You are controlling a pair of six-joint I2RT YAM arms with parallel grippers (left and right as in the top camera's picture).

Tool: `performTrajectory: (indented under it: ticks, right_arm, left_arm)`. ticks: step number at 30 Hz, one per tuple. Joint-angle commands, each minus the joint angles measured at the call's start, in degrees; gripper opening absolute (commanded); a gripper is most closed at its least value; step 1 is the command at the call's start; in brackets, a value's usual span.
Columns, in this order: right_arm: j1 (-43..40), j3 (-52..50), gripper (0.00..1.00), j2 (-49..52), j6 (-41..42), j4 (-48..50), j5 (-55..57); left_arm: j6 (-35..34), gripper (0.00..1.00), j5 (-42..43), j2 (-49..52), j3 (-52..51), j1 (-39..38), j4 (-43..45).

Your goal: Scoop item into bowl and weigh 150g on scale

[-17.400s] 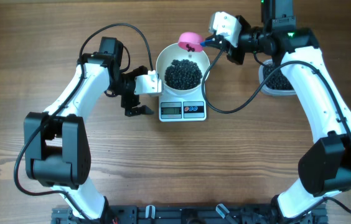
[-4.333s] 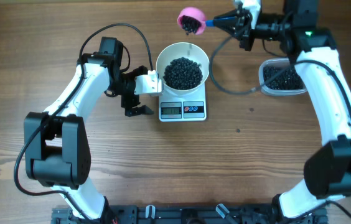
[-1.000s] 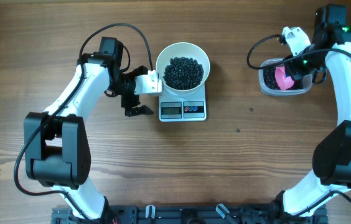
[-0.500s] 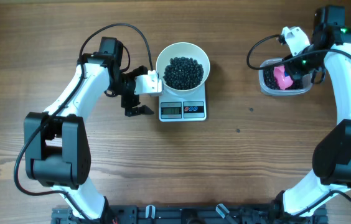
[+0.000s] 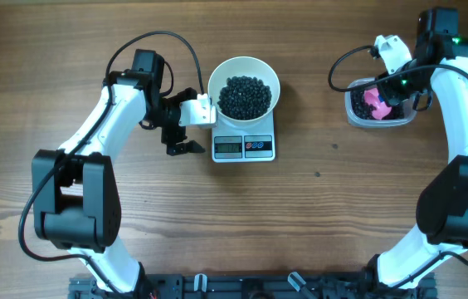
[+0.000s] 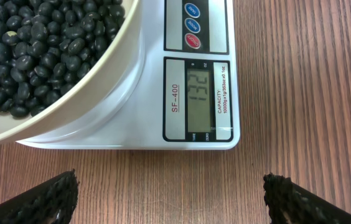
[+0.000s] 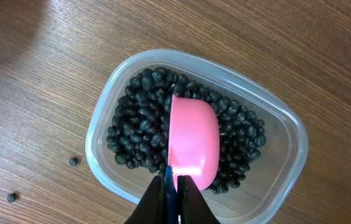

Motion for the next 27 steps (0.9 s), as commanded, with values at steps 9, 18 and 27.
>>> performTrajectory:
  ticks: [9,18,27]
  right_arm:
    - [-0.15,-0.74,0.04,0.79,-0.13,0.66,-2.4]
    - [-0.15,3.82,0.15,-0.48,2.8,-1.53,2.14]
    - [-0.15,3.61,0.19,-0.44,3.34,-6.62,2.16]
  left_arm:
    - [-0.09,1.0,1.07,0.63,-0.55,0.2,-0.07]
    - [-0.07,1.0,1.09,0.63,-0.55,0.2,-0.07]
    - [-0.07,1.0,1.09,0.63,-0.55,0.2,-0.07]
